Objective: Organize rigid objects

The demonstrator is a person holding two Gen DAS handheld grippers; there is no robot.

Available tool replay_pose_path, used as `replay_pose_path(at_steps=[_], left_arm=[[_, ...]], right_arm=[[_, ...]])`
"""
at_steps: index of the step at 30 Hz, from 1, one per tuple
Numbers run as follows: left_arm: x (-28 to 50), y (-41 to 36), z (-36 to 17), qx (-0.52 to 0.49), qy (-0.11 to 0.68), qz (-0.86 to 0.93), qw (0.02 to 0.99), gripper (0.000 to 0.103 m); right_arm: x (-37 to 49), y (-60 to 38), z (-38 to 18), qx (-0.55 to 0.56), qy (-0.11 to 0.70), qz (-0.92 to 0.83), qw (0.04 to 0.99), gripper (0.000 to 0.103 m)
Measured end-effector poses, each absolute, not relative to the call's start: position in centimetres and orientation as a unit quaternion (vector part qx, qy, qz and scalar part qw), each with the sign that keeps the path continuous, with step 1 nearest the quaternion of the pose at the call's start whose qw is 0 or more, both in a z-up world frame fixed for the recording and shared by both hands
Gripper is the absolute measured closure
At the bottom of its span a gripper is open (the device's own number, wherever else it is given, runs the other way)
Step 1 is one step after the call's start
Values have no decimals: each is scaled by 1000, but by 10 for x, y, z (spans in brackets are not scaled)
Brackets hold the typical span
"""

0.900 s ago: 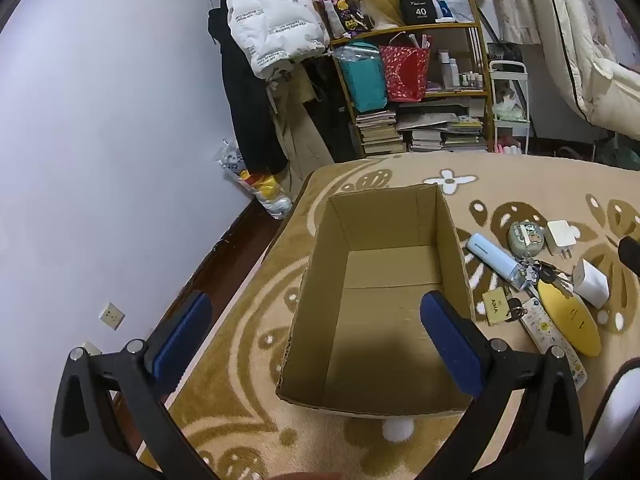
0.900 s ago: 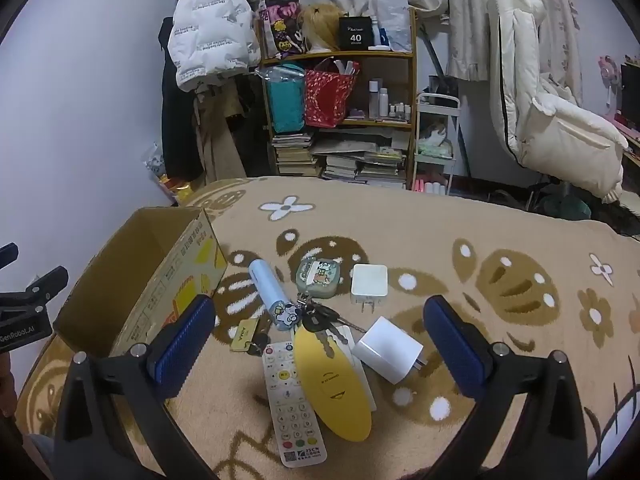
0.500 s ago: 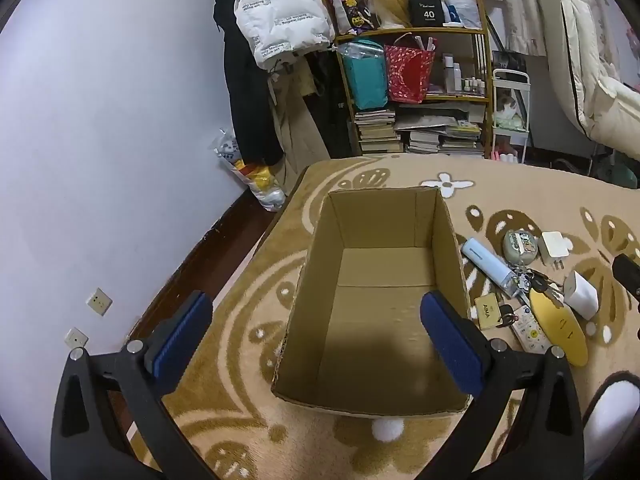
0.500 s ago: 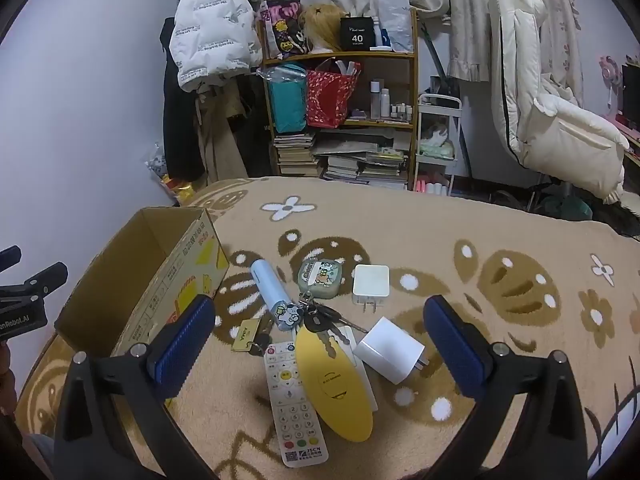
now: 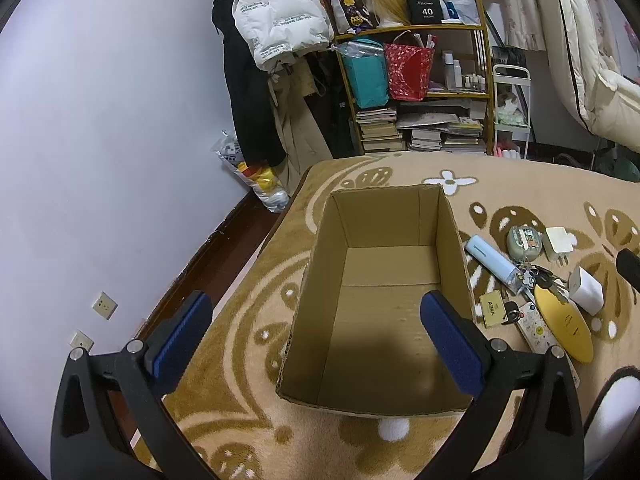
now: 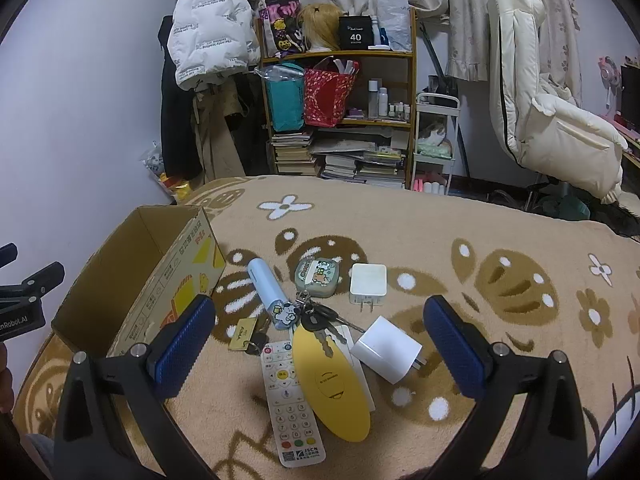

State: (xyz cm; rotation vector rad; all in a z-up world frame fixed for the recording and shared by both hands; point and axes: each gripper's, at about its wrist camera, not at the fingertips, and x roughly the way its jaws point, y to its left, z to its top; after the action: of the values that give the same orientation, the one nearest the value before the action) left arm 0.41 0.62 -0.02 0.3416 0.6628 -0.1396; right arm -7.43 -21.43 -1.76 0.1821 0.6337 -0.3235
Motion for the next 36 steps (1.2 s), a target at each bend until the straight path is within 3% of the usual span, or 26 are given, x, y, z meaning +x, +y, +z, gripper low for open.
replay_pose_path(at_steps=[36], left_arm=[[5,6,0,172,325,-66,928,0]], right_arm=[[-75,-213,-18,84,309,-162,934,0]])
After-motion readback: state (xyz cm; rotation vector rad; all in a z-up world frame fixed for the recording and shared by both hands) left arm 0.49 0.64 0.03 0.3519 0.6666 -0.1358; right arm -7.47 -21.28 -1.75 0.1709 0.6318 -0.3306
